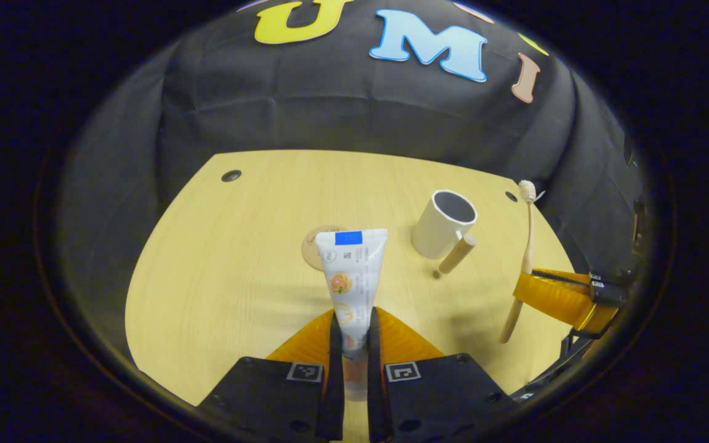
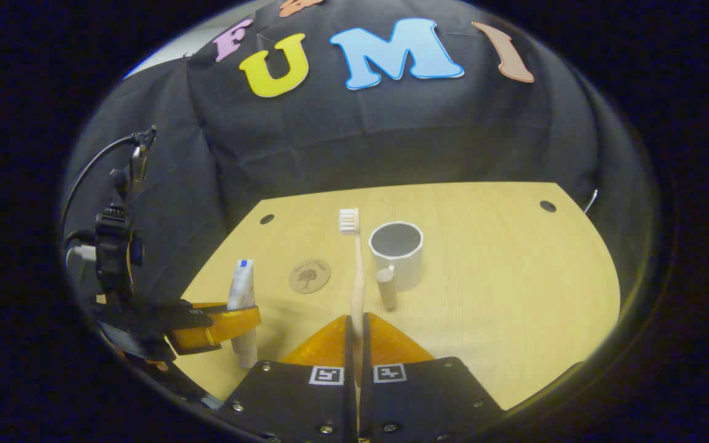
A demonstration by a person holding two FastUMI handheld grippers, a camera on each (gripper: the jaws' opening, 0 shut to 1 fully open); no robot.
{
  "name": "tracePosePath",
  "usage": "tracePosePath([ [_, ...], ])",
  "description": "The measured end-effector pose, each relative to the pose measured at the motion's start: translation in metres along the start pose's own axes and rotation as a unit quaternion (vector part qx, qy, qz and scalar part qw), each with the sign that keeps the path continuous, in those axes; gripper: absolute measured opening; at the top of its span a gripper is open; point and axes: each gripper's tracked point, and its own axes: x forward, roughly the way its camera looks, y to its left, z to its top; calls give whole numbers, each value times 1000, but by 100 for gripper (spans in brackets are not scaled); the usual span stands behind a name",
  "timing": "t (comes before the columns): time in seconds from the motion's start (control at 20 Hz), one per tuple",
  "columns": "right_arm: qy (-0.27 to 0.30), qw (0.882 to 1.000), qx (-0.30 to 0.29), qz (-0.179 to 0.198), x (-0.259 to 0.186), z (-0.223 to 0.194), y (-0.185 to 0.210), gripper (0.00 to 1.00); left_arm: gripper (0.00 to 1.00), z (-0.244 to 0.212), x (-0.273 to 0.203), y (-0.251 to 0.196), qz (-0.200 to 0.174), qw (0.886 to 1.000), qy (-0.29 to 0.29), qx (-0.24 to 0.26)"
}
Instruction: Put the toothbrush and toothpaste on the desktop into the cup, then pick up the cup and place it on the coaster on the desktop.
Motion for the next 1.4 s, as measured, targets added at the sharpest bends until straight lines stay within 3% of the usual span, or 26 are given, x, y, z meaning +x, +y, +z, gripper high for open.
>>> tracePosePath([
  [0.7, -140, 988, -57, -2, 79, 124, -27, 0, 23, 119, 13, -39, -10, 990, -137, -30],
  [0.95, -149, 987, -68, 0, 117, 130, -35, 3, 22, 153, 6, -46, -14, 980, -191, -47],
  [1.4, -91, 992, -91, -12, 153, 88, -55, 4, 22, 156, 14, -53, -14, 980, -193, -53],
])
